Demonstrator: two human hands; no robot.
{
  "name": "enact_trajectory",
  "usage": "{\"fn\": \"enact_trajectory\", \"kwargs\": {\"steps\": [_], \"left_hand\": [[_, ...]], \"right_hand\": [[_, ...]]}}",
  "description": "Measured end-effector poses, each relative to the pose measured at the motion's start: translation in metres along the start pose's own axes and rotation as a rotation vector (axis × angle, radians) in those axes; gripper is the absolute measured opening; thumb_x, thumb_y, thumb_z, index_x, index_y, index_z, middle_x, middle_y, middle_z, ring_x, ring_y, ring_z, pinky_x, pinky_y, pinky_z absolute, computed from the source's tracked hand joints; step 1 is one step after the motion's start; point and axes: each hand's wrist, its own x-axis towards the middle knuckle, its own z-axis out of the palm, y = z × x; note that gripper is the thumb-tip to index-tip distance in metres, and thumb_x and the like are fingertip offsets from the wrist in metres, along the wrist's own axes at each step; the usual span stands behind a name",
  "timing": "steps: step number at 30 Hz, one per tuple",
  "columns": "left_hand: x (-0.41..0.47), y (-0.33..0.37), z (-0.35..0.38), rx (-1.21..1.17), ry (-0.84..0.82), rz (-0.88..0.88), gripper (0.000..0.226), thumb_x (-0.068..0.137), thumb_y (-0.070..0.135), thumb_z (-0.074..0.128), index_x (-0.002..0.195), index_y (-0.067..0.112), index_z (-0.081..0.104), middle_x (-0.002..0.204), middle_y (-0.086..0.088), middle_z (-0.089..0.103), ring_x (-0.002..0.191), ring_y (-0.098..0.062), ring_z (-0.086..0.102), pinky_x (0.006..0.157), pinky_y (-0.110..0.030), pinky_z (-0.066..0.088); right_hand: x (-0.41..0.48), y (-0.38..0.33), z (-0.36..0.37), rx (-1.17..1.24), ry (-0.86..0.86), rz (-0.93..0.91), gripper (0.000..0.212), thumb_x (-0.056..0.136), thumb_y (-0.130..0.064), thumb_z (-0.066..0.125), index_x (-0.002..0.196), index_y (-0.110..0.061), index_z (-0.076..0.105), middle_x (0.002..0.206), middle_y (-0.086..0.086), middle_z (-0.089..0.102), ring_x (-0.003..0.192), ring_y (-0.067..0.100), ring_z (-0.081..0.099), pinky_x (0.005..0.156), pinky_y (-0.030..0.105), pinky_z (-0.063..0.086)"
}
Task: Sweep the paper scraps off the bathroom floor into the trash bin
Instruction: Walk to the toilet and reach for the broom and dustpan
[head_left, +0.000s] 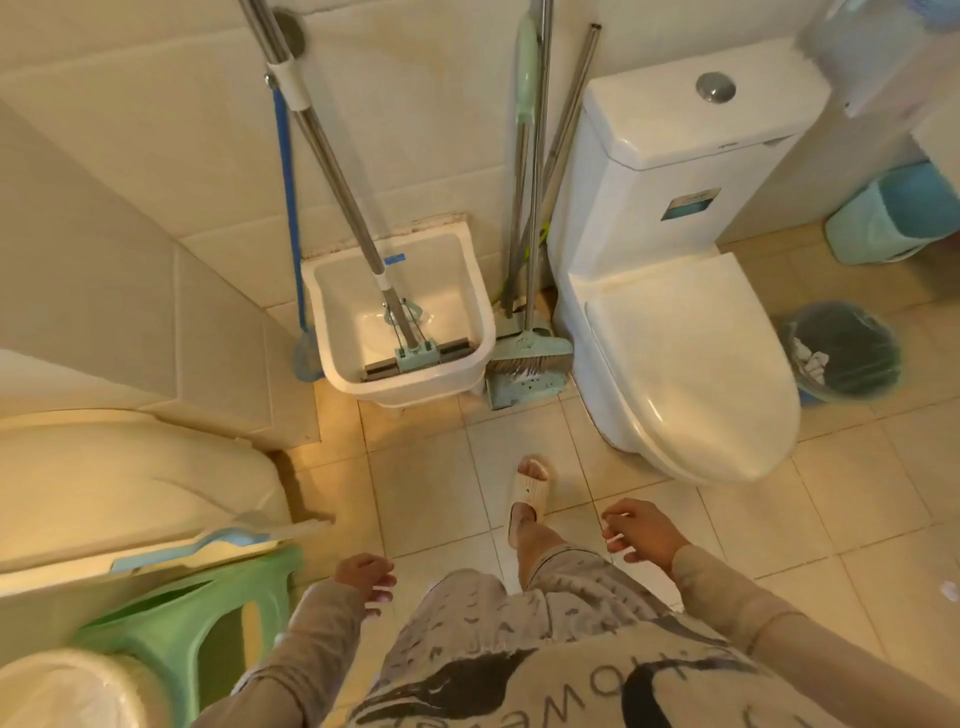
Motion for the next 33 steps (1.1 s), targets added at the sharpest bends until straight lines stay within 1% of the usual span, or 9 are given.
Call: {"fn": "enact_trajectory", "kwargs": {"steps": [6, 10, 15, 19, 22, 25, 27, 29, 33], "left_hand": [[0.012, 0.065, 0.014, -0.050, 0.022, 0.039, 0.033, 0.097, 0.002, 0.044, 0.065, 0.008, 0.049, 0.062, -0.010, 0.051, 0.027, -0.012, 0.050, 0.049, -0.021, 0.031], [0.019, 0.097, 0.021, 0.030, -0.051, 0.056, 0.032, 0.097, 0.004, 0.043, 0.066, 0.010, 0.049, 0.064, -0.008, 0.051, 0.051, -0.018, 0.045, 0.049, -0.022, 0.033], [0.027, 0.140, 0.017, 0.121, -0.104, 0.069, 0.029, 0.096, 0.006, 0.044, 0.068, 0.010, 0.051, 0.064, -0.006, 0.052, 0.051, -0.017, 0.044, 0.048, -0.021, 0.034], [0.020, 0.199, 0.015, 0.153, -0.104, 0.130, 0.010, 0.097, 0.009, 0.043, 0.093, 0.007, 0.052, 0.072, -0.003, 0.057, 0.055, -0.013, 0.047, 0.051, -0.022, 0.037], [0.016, 0.259, 0.017, 0.138, -0.124, 0.238, 0.015, 0.098, 0.006, 0.042, 0.102, 0.004, 0.056, 0.088, -0.012, 0.059, 0.059, -0.017, 0.048, 0.056, -0.024, 0.039], [0.005, 0.324, 0.022, 0.178, -0.101, 0.421, 0.021, 0.096, 0.005, 0.043, 0.104, -0.003, 0.061, 0.109, -0.024, 0.061, 0.093, -0.027, 0.055, 0.089, -0.034, 0.045], [-0.008, 0.370, 0.027, 0.240, -0.023, 0.522, 0.026, 0.094, 0.005, 0.046, 0.115, -0.004, 0.059, 0.122, -0.024, 0.059, 0.106, -0.030, 0.055, 0.101, -0.039, 0.042], [-0.023, 0.412, 0.028, 0.270, 0.035, 0.648, 0.026, 0.093, 0.007, 0.049, 0.114, 0.000, 0.061, 0.122, -0.022, 0.060, 0.103, -0.029, 0.055, 0.100, -0.038, 0.041], [-0.049, 0.488, 0.026, 0.295, 0.140, 0.856, 0.025, 0.092, 0.014, 0.052, 0.113, 0.007, 0.064, 0.125, -0.014, 0.061, 0.115, -0.029, 0.055, 0.101, -0.032, 0.041]], "right_hand": [[0.022, -0.060, -0.035, -0.127, -0.024, -0.056, 0.029, 0.095, -0.008, 0.044, 0.119, 0.003, 0.055, 0.093, 0.015, 0.056, 0.061, 0.013, 0.050, 0.054, 0.021, 0.038], [0.028, -0.076, -0.048, -0.099, 0.001, -0.014, 0.030, 0.095, -0.005, 0.043, 0.121, 0.006, 0.053, 0.089, 0.015, 0.056, 0.062, 0.014, 0.051, 0.055, 0.022, 0.038], [0.033, -0.084, -0.048, -0.050, 0.021, 0.056, 0.028, 0.095, -0.003, 0.043, 0.118, 0.009, 0.054, 0.071, 0.006, 0.054, 0.058, 0.015, 0.050, 0.052, 0.023, 0.037], [0.037, -0.103, -0.045, 0.073, 0.012, 0.088, 0.025, 0.095, -0.004, 0.044, 0.115, 0.007, 0.055, 0.072, 0.007, 0.056, 0.059, 0.018, 0.053, 0.052, 0.024, 0.039], [0.043, -0.140, -0.047, 0.186, -0.003, 0.041, 0.012, 0.096, -0.007, 0.045, 0.100, -0.005, 0.055, 0.074, 0.008, 0.055, 0.060, 0.018, 0.054, 0.052, 0.024, 0.041], [0.053, -0.192, -0.054, 0.245, -0.013, -0.047, 0.023, 0.096, -0.006, 0.044, 0.076, -0.013, 0.053, 0.069, 0.007, 0.050, 0.048, 0.012, 0.054, 0.041, 0.020, 0.041], [0.058, -0.231, -0.062, 0.287, -0.007, -0.103, 0.018, 0.096, -0.005, 0.044, 0.082, -0.010, 0.054, 0.071, 0.007, 0.053, 0.055, 0.016, 0.054, 0.047, 0.023, 0.045], [0.058, -0.270, -0.072, 0.330, -0.016, -0.163, 0.008, 0.097, -0.007, 0.045, 0.097, -0.007, 0.052, 0.076, 0.007, 0.057, 0.065, 0.020, 0.056, 0.061, 0.028, 0.047], [0.055, -0.338, -0.093, 0.404, -0.024, -0.288, 0.011, 0.097, -0.009, 0.045, 0.107, -0.007, 0.050, 0.078, 0.008, 0.058, 0.069, 0.020, 0.057, 0.077, 0.035, 0.050]]}}
